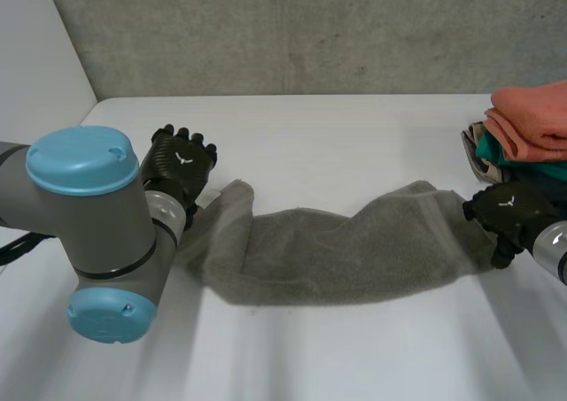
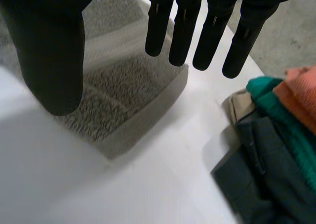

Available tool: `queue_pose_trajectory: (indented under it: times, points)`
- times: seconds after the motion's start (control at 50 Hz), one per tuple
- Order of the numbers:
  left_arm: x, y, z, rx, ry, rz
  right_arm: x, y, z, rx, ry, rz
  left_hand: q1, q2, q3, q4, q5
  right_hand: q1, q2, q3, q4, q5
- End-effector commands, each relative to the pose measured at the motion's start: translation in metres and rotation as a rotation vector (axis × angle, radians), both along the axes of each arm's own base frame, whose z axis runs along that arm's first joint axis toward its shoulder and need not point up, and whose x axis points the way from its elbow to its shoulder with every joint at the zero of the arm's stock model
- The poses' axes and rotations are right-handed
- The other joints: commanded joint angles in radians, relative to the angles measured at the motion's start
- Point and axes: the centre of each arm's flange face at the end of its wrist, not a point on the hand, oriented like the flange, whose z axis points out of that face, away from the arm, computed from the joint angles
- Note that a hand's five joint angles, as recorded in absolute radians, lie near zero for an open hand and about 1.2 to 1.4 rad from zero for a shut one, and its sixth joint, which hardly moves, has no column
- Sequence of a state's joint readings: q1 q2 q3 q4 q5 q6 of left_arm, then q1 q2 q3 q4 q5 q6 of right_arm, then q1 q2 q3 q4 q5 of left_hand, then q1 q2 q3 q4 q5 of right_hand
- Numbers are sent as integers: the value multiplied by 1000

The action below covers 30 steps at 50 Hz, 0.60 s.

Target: Fold the laundry.

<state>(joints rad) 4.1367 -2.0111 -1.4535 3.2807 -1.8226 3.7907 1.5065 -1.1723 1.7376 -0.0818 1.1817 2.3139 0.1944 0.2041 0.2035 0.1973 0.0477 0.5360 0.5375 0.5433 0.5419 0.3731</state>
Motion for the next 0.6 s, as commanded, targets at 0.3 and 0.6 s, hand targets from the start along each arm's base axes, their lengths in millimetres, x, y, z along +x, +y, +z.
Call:
queue_pose_trajectory:
  times: [0.3, 0.6]
  points:
    - [3, -4, 4, -13, 20, 5, -36, -31, -20, -89, -65, -123, -20, -30, -29, -23, -48, 860, 859, 853, 854, 849]
    - [1, -2, 5, -11, 22, -2, -126, -53, 14, -170, 131, -463, -20, -30, -29, -23, -48, 860, 859, 853, 854, 849]
